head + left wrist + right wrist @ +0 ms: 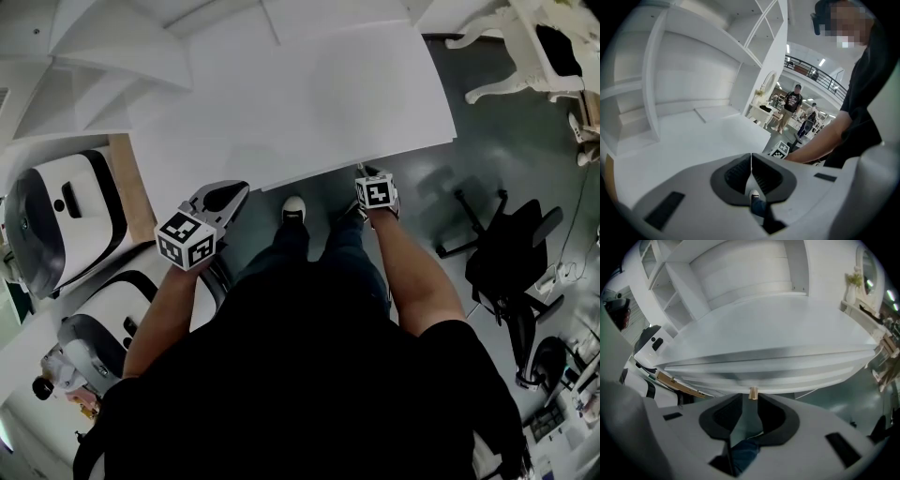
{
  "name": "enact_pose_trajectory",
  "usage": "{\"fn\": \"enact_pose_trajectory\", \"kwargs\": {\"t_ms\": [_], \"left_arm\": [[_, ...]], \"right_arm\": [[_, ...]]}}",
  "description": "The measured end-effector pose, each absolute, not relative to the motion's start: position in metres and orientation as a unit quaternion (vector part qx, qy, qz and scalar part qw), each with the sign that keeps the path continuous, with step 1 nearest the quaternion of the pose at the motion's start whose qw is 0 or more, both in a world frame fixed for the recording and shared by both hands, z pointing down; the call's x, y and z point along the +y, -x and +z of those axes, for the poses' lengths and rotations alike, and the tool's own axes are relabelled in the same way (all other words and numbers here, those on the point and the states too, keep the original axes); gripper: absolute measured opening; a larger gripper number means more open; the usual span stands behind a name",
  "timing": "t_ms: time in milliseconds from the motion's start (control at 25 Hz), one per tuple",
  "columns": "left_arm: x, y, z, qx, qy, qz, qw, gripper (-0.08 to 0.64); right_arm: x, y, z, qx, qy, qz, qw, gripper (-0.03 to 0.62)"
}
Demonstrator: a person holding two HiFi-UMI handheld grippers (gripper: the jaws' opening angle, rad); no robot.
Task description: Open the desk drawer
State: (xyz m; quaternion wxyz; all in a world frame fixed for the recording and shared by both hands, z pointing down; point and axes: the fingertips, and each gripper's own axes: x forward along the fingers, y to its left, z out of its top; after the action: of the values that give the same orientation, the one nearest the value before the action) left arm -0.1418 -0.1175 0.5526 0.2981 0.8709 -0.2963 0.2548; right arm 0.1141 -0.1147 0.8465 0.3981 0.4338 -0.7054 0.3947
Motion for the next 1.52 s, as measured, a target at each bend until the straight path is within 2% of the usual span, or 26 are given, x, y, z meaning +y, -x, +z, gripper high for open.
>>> {"fn": "enact_pose_trajectory", "kwargs": {"t_ms": [600,920,1520], "left_arm": [[-0.099,0.161,0.571,-0.295,-0.859,0.272,0.318,0.012],[-0.093,0.162,0.574,-0.295,-0.857,0.275,0.323,0.012],[-0.084,0.160,0.579,-0.281,-0.859,0.278,0.326,0.012]], "right_arm": [[-0.121,-0.109,0.876,-0.692,-0.442,0.405,0.402,0.121],[-0.126,-0.109,0.879,-0.691,-0.442,0.398,0.411,0.083],[-0.126,-0.109,0.879,-0.686,-0.441,0.389,0.429,0.074]]}}
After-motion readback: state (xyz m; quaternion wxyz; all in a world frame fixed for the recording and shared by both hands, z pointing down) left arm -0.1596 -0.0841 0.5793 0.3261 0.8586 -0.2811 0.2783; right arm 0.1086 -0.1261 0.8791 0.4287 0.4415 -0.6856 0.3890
